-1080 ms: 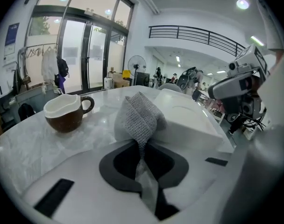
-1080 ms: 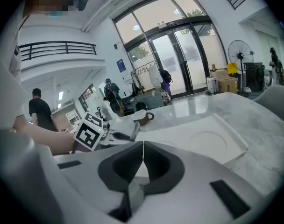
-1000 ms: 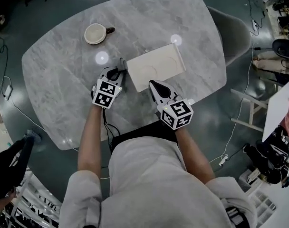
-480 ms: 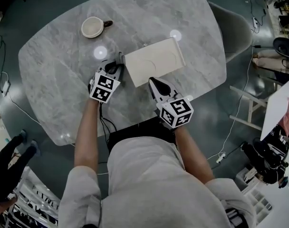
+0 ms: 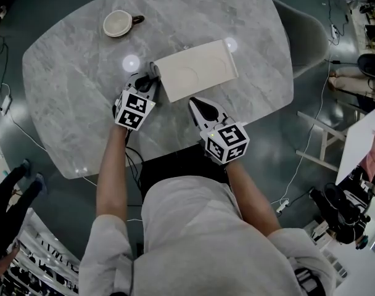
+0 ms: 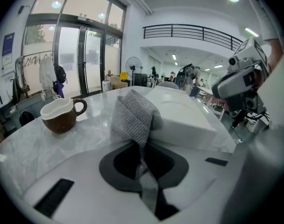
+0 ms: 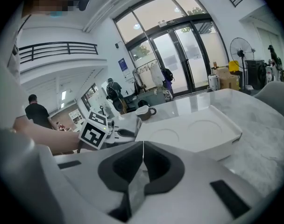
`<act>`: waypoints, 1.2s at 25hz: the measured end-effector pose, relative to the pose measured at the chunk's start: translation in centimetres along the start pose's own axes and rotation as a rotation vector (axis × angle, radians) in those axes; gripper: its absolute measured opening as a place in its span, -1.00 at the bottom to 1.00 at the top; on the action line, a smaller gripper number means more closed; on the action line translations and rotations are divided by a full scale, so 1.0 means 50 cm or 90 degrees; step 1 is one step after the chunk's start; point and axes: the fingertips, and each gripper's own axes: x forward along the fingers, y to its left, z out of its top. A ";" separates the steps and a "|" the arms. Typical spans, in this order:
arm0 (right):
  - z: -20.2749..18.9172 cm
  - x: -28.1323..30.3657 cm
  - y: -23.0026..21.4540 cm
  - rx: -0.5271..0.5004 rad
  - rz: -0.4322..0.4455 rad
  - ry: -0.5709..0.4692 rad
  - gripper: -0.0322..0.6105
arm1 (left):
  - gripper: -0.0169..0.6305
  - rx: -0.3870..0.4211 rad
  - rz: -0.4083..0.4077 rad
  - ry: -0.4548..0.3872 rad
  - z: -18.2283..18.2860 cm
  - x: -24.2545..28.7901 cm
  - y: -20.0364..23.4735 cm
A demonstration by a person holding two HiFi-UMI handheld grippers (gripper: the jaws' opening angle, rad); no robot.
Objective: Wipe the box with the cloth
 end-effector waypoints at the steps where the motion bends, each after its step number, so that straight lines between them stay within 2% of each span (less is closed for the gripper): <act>1: -0.004 -0.003 0.001 -0.002 0.004 0.002 -0.82 | -0.82 0.000 0.000 -0.001 -0.002 -0.001 -0.008; 7: -0.028 -0.020 0.007 -0.016 0.026 0.012 -0.82 | -0.82 0.010 0.004 0.002 -0.023 -0.013 -0.066; 30: -0.108 -0.104 0.028 -0.064 0.099 0.040 -0.82 | -0.82 -0.026 0.074 -0.022 -0.065 -0.048 -0.199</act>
